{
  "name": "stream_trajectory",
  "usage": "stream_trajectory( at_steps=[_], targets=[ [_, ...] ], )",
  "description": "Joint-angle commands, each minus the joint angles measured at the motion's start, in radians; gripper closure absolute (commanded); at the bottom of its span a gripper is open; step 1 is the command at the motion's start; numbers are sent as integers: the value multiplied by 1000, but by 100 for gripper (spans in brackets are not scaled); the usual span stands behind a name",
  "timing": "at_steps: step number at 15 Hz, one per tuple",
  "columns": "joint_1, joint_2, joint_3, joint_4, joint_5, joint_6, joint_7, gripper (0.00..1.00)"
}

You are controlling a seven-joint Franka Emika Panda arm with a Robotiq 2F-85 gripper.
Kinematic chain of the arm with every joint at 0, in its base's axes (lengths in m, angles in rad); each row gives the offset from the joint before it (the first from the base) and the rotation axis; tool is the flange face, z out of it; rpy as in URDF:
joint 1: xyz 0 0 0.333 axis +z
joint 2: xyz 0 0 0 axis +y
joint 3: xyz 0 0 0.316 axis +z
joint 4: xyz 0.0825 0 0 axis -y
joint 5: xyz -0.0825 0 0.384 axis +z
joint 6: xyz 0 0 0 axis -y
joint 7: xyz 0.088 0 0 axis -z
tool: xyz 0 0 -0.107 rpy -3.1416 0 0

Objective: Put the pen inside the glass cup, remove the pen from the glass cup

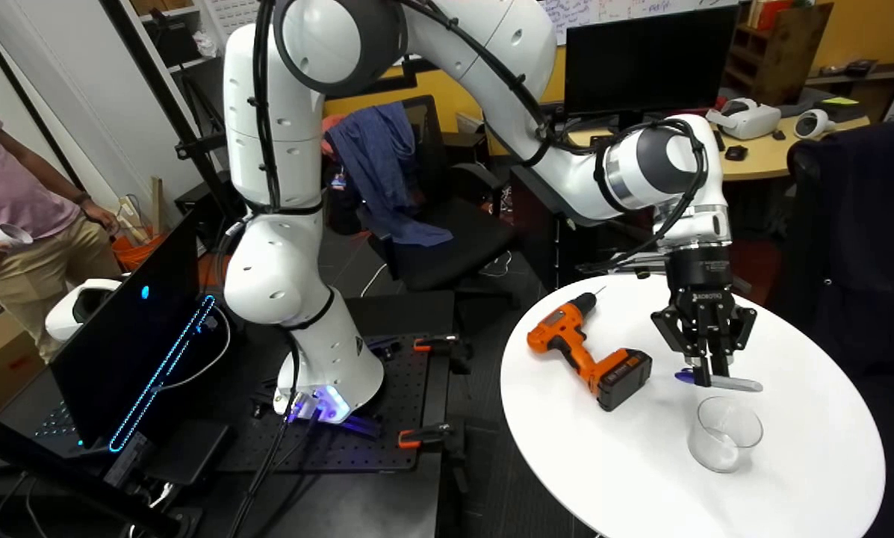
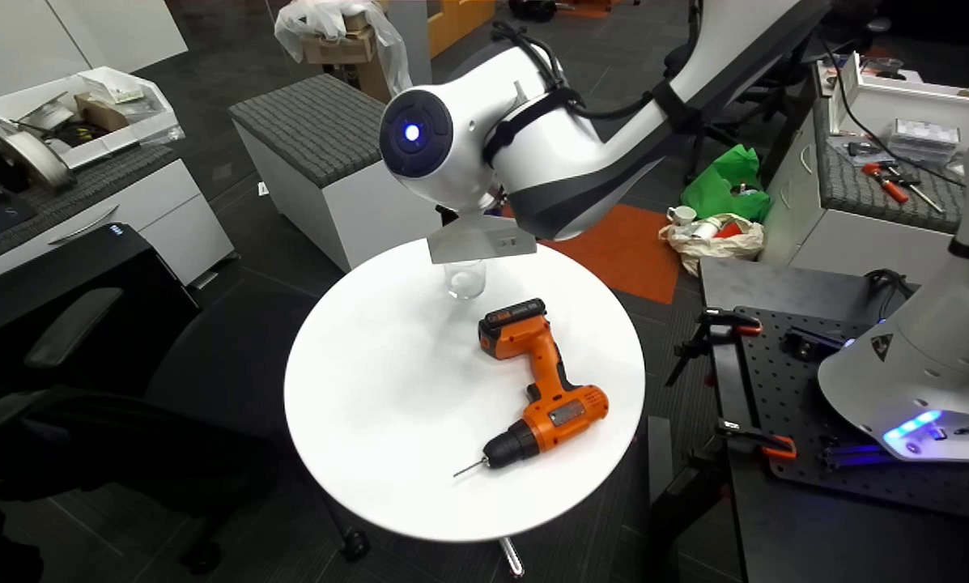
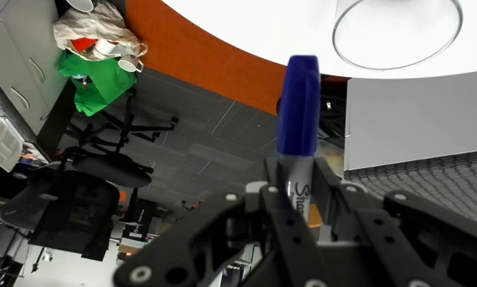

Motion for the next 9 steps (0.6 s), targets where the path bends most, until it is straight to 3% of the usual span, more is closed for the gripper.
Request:
stream_trajectory(
  at_steps=[1,9],
  targets=[
    [-24,49,27,81,-36,-86,56,94],
    [-31,196,47,269,-38,-195,60,94]
  ],
)
